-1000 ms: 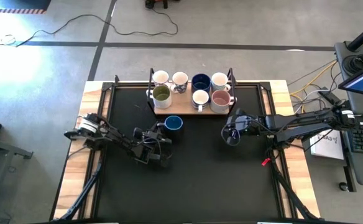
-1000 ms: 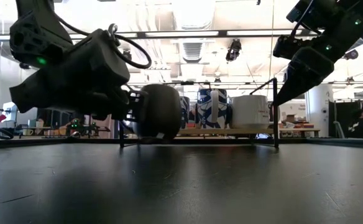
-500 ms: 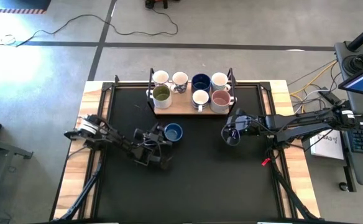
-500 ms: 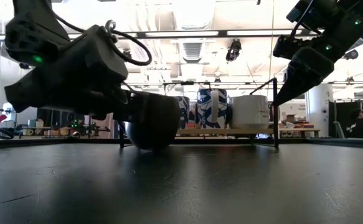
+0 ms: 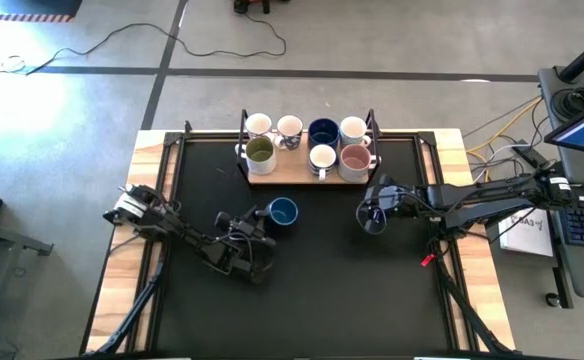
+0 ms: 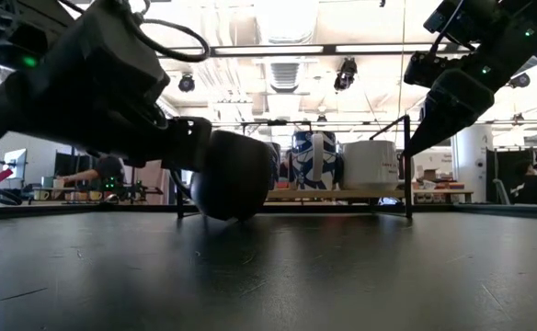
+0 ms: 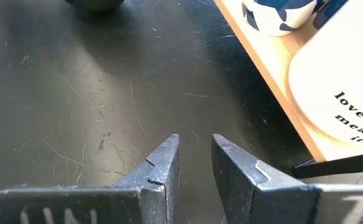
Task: Place coffee mugs
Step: Put the black mug on the shelf aligned with the other the blue mug
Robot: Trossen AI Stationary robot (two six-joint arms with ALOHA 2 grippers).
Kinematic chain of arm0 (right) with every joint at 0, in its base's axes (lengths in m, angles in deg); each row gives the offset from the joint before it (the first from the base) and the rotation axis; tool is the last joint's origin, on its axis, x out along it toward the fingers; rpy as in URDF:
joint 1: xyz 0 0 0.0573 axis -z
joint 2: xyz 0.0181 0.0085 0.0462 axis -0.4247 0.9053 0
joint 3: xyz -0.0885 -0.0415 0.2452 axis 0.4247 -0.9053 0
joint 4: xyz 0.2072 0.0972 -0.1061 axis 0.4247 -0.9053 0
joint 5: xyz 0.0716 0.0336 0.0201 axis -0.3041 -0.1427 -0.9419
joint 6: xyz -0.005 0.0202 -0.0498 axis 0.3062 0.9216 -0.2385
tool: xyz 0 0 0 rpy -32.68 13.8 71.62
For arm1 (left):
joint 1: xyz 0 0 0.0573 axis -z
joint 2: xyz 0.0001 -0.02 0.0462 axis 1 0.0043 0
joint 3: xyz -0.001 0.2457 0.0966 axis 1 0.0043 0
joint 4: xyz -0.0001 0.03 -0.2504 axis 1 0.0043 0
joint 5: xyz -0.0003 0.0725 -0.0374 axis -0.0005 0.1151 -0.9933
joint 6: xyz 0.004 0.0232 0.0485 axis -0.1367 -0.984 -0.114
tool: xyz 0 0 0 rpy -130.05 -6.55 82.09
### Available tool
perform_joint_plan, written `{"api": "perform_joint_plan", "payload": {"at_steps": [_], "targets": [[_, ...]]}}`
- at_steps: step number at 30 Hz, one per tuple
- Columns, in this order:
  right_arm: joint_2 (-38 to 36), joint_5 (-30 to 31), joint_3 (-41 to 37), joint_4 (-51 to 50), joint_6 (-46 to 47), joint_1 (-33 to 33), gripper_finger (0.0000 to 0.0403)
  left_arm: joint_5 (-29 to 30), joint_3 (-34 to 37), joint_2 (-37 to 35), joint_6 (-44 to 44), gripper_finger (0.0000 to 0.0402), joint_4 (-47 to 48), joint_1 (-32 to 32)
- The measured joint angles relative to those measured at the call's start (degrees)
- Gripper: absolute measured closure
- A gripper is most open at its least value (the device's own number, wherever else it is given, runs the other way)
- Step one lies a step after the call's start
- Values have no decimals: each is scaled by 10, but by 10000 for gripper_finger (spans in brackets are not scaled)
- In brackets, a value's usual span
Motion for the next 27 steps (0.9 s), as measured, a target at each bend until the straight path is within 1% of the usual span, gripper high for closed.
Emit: {"api": "perform_joint_plan", "payload": {"at_steps": [3,8,15,21,27], "targets": [[0,0,0,0,0,0,319,-28,1,-15,12,278,21,3],[0,0,0,0,0,0,319,-88,2,-50,57,278,66,18],[0,0,0,0,0,0,319,-208,3,-113,137,278,164,23],[0,0,0,0,0,0,319,-278,3,-150,138,275,167,23],[0,0,0,0,0,0,319,-355,3,-189,123,259,163,24]]}}
